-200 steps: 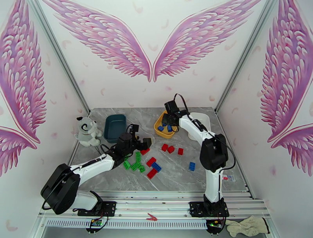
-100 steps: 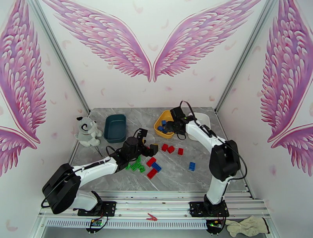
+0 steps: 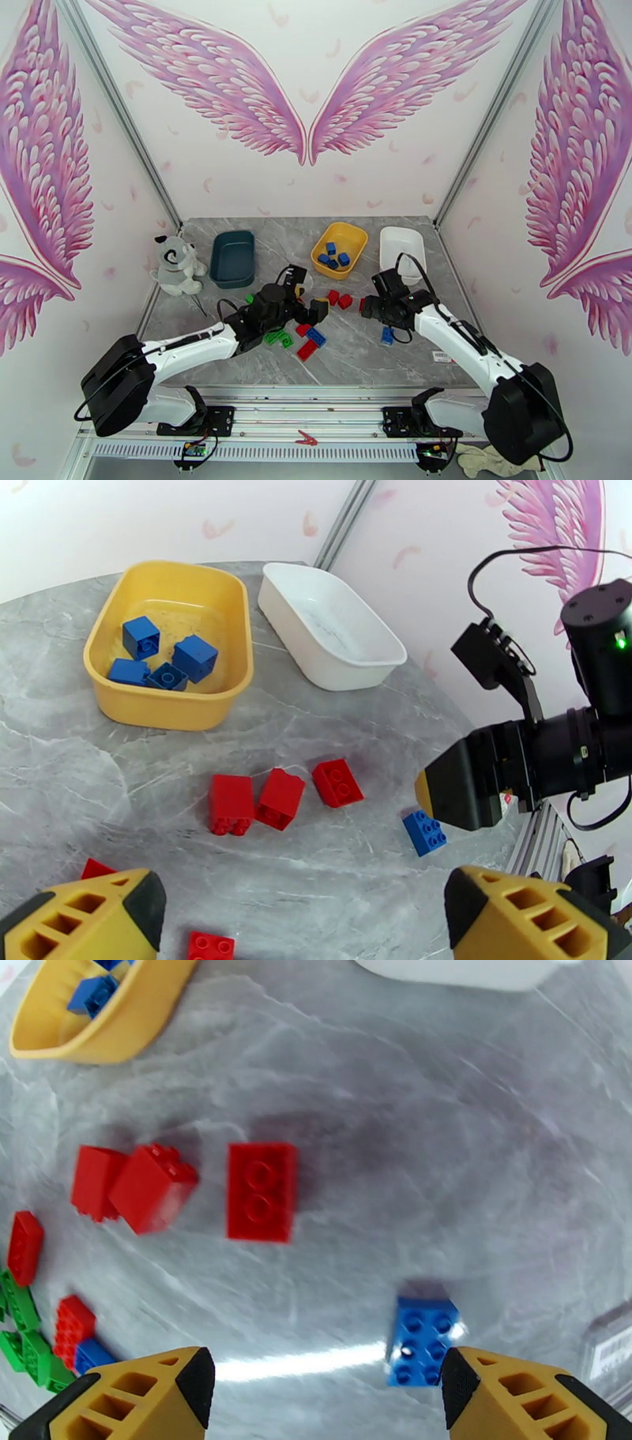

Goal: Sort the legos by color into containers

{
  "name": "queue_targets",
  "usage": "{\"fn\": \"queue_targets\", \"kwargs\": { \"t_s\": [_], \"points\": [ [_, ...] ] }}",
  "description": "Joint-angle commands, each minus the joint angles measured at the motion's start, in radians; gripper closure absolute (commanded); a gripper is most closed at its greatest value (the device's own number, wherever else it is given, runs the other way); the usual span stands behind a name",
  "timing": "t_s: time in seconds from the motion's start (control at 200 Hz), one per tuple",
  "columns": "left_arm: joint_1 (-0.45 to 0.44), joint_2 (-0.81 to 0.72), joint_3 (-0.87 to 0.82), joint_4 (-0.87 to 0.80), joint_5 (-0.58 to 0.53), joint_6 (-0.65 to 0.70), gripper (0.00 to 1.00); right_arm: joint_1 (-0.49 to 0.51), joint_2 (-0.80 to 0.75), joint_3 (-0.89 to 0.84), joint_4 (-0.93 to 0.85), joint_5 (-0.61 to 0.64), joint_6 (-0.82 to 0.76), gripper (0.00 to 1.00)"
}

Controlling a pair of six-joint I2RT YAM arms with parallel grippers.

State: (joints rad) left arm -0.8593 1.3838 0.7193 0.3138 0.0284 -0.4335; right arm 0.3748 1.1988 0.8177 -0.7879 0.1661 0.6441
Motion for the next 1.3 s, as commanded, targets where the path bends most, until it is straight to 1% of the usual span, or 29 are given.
{"fn": "queue_targets", "kwargs": {
  "t_s": [0.0, 0.205, 0.34, 0.475, 0.59, 0.9, 1.14, 1.295],
  "points": [
    [-0.013, 0.005, 0.004, 0.006, -0.012, 0.002, 0.01, -0.006, -0.044, -0.061, -0.035, 0.027, 0.050, 0.24],
    [-0.036, 0.074, 0.035, 0.007, 0.001, 0.002, 0.01, -0.016, 0.019, -0.098, -0.020, 0.033, 0.052, 0.28],
    [-0.055, 0.103, 0.049, 0.006, 0.002, 0.006, 0.01, -0.047, 0.056, -0.117, 0.026, 0.013, 0.036, 0.29],
    [-0.061, 0.106, 0.054, 0.002, -0.004, 0.009, 0.01, -0.076, 0.110, -0.128, 0.062, -0.038, 0.030, 0.33],
    [-0.061, 0.103, 0.052, -0.001, -0.009, 0.013, 0.01, -0.080, 0.134, -0.124, 0.075, -0.053, 0.031, 0.33],
    [-0.061, 0.098, 0.054, -0.008, -0.012, 0.016, 0.01, -0.086, 0.173, -0.117, 0.075, -0.054, 0.039, 0.36],
    [-0.058, 0.093, 0.054, -0.018, -0.024, 0.022, 0.01, -0.087, 0.221, -0.102, 0.073, -0.060, 0.039, 0.41],
    [-0.057, 0.093, 0.054, -0.020, -0.028, 0.026, 0.01, -0.088, 0.232, -0.095, 0.075, -0.063, 0.035, 0.49]
  ]
}}
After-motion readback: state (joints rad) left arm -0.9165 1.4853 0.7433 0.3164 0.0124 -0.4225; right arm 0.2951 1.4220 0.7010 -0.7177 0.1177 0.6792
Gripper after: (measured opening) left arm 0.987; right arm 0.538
